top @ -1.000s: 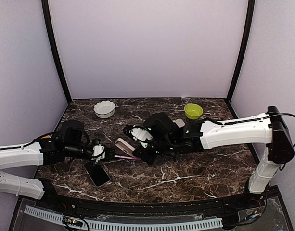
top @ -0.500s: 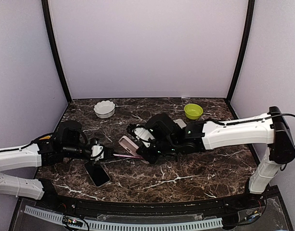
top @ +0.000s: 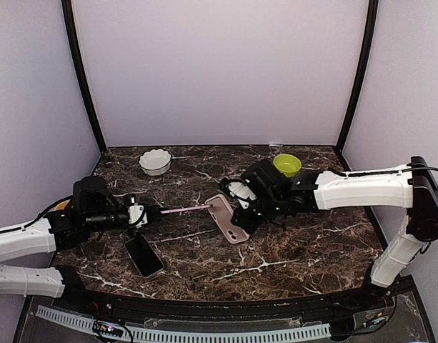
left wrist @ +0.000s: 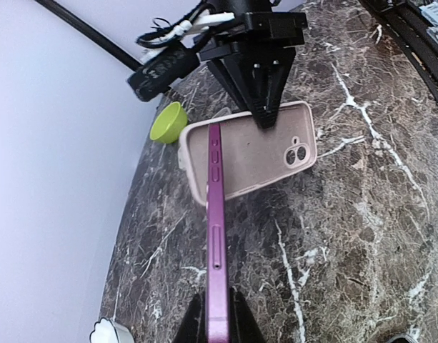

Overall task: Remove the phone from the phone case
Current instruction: Remove the phone case from the phone, then place the phone case at the center of the board.

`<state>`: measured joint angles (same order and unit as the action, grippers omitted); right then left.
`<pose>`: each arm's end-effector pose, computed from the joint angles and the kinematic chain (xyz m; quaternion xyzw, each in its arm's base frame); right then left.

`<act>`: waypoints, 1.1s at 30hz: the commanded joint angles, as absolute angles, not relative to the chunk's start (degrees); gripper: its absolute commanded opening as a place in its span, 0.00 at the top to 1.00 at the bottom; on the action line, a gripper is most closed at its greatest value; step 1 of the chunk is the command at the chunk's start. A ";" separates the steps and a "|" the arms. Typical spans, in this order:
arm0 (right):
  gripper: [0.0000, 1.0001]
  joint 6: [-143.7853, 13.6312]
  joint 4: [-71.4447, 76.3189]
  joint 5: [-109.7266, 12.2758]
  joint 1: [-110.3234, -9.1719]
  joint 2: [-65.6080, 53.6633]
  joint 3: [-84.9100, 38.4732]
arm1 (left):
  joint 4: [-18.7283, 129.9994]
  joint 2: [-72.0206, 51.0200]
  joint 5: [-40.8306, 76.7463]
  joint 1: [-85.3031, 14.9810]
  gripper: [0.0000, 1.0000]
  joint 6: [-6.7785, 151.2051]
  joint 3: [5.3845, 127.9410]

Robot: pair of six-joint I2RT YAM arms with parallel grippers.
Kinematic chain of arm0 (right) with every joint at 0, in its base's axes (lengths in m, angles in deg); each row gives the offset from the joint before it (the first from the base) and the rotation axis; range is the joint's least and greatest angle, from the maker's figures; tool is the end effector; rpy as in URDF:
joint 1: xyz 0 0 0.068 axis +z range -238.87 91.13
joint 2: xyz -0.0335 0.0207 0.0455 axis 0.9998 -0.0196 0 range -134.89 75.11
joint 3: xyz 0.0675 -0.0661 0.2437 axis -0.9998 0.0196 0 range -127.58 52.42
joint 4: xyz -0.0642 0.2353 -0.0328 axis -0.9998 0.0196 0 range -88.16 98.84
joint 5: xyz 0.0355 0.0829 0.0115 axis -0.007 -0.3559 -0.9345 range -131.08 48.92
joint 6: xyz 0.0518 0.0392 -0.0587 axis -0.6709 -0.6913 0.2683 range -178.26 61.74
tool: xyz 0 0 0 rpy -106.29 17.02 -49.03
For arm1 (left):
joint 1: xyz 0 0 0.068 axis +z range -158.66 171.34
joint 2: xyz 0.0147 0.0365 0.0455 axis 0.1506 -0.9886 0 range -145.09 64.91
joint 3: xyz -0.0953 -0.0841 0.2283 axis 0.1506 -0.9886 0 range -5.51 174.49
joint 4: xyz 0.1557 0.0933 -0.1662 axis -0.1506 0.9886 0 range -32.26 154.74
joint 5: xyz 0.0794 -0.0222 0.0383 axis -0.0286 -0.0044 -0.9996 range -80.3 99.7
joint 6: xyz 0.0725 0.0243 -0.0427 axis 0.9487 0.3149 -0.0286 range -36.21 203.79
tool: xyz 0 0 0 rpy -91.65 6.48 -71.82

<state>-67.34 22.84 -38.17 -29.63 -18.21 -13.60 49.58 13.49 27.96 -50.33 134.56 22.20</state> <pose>0.1905 0.3125 0.2006 -0.3878 0.8500 0.1801 0.3078 0.1620 -0.1768 0.2339 0.6340 0.4747 -0.0786 0.6054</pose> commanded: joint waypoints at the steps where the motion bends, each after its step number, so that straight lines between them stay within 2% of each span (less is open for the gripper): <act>1: 1.00 -68.01 23.10 -46.12 -34.60 -17.59 -13.22 | 43.43 17.39 27.43 -49.88 1.00 132.30 20.24; 10: 1.00 -66.24 28.78 -69.82 -42.19 -27.86 -23.56 | 48.20 22.19 28.67 -49.80 1.00 130.41 19.25; 17: 1.00 -62.89 35.68 -70.09 -46.34 -37.86 -33.37 | 52.62 20.78 31.54 -49.70 1.00 129.10 21.73; 19: 0.96 -61.75 36.72 -69.43 -47.66 -40.49 -36.31 | 55.47 20.21 31.49 -49.69 1.00 129.40 23.18; 23: 0.74 -59.39 41.45 -64.82 -50.10 -45.87 -42.52 | 61.80 19.41 30.86 -49.70 1.00 129.37 25.98; 28: 0.36 -58.03 41.70 -61.58 -51.47 -47.44 -46.55 | 63.84 18.80 31.05 -49.70 1.00 128.11 26.44; 30: 0.27 -57.13 42.26 -57.49 -51.52 -46.93 -48.78 | 64.94 17.99 30.98 -49.71 1.00 128.06 26.70; 33: 0.21 -56.51 42.65 -53.29 -51.46 -44.58 -51.82 | 66.95 16.96 31.36 -49.68 1.00 127.51 27.76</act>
<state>-58.49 42.07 -59.74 -51.77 -47.87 -46.96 65.18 17.77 29.84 -49.92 129.05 24.56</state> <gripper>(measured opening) 0.763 0.078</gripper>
